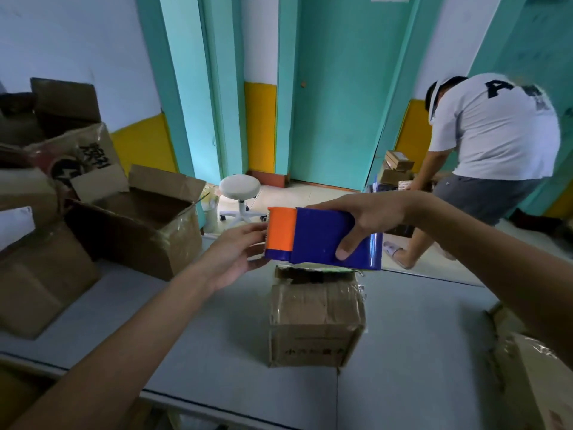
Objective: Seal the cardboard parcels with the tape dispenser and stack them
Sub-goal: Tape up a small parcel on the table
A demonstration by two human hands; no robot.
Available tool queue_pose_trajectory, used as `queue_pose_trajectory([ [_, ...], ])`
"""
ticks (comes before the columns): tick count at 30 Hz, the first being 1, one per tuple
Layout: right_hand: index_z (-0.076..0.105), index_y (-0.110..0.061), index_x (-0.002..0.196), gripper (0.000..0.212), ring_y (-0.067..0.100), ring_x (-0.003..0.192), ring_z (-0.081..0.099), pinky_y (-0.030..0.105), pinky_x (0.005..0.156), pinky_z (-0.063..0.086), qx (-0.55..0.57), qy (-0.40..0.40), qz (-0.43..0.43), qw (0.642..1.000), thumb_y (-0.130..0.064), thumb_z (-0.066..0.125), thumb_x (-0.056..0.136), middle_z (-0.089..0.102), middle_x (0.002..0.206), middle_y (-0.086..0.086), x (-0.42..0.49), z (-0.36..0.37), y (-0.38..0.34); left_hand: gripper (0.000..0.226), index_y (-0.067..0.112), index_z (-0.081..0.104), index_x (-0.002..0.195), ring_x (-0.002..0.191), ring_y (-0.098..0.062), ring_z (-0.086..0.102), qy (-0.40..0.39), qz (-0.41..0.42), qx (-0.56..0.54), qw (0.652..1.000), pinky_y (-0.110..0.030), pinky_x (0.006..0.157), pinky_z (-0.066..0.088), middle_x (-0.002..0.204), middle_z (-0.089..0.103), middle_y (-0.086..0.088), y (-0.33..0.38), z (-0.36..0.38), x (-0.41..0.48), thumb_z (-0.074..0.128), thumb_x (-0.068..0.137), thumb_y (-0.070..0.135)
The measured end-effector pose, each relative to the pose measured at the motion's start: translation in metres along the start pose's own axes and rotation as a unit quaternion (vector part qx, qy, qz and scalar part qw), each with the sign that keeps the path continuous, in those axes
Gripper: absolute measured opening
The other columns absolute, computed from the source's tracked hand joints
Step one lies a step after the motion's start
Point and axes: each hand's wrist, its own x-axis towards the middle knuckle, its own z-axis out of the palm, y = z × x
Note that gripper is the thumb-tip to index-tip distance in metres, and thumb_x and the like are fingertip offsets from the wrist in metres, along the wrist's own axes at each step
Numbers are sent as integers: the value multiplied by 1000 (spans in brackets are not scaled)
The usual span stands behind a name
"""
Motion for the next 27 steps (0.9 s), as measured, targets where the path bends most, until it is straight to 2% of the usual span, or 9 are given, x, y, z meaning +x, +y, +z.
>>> queue_pose_trajectory([
  [2, 38, -29, 131, 73, 9, 102, 59, 23, 77, 54, -13, 4, 5, 1000, -30, 71, 66, 58, 110, -17, 5, -7, -4, 24, 14, 56, 117, 86, -13, 62, 33, 21, 29, 999, -27, 73, 49, 98, 67, -5, 4, 2, 6, 46, 95, 9],
  [4, 40, -25, 133, 74, 10, 100, 60, 22, 75, 55, -20, 11, 22, 999, -28, 75, 69, 59, 110, -15, 7, -14, -5, 33, 18, 53, 126, 101, -14, 60, 75, 68, 130, 986, -30, 83, 50, 120, 62, -4, 6, 4, 15, 46, 95, 9],
  [7, 43, -28, 128, 70, 11, 98, 61, 19, 71, 53, -13, 14, 50, 999, -32, 71, 64, 61, 109, -13, 7, -21, -3, 32, 24, 55, 125, 118, -14, 47, 102, 109, 269, 951, -30, 93, 37, 132, 51, 2, -1, 1, 22, 46, 95, 17],
  [9, 41, -30, 128, 68, 9, 96, 61, 17, 69, 52, -12, 10, 64, 998, -29, 76, 70, 60, 106, -16, 8, -21, 1, 22, 27, 57, 112, 117, -13, 48, 56, 116, 241, 962, -27, 91, 35, 124, 55, 4, -15, -5, 20, 49, 93, 19],
  [11, 38, -30, 131, 66, 8, 95, 59, 17, 69, 51, -7, -2, 77, 997, -23, 74, 77, 58, 105, -18, 11, -16, 6, 22, 27, 57, 104, 112, -13, 53, -15, 87, 166, 982, -28, 92, 41, 116, 61, 5, -27, -9, 15, 53, 82, 28],
  [14, 36, -34, 126, 70, 6, 97, 57, 16, 70, 49, 7, -26, 84, 996, -32, 71, 65, 55, 107, -20, 20, -6, 8, 34, 22, 57, 108, 96, -13, 62, -65, 31, 7, 997, -33, 90, 46, 101, 67, 2, -36, -15, 18, 52, 75, 29],
  [18, 37, -36, 126, 70, 5, 99, 58, 17, 74, 48, 18, -30, 63, 997, -34, 66, 63, 56, 109, -21, 27, -2, 7, 17, 12, 58, 93, 78, -13, 61, -59, -34, -67, 995, -29, 74, 49, 87, 64, -4, -35, -21, 19, 45, 91, 23],
  [22, 40, -33, 126, 69, 8, 102, 59, 16, 71, 50, 21, -29, 49, 998, -35, 67, 63, 58, 110, -19, 29, -3, 3, 19, 12, 60, 88, 71, -10, 57, -72, -38, -85, 993, -27, 70, 46, 78, 62, 0, -36, -26, 15, 52, 80, 27],
  [27, 44, -34, 118, 59, 10, 102, 60, 13, 67, 51, 28, -29, 50, 998, -34, 66, 63, 59, 108, -19, 31, -1, 0, 16, 13, 60, 89, 70, -11, 57, 23, -24, -27, 999, -24, 66, 44, 77, 63, -1, -32, -22, 16, 46, 95, 14],
])
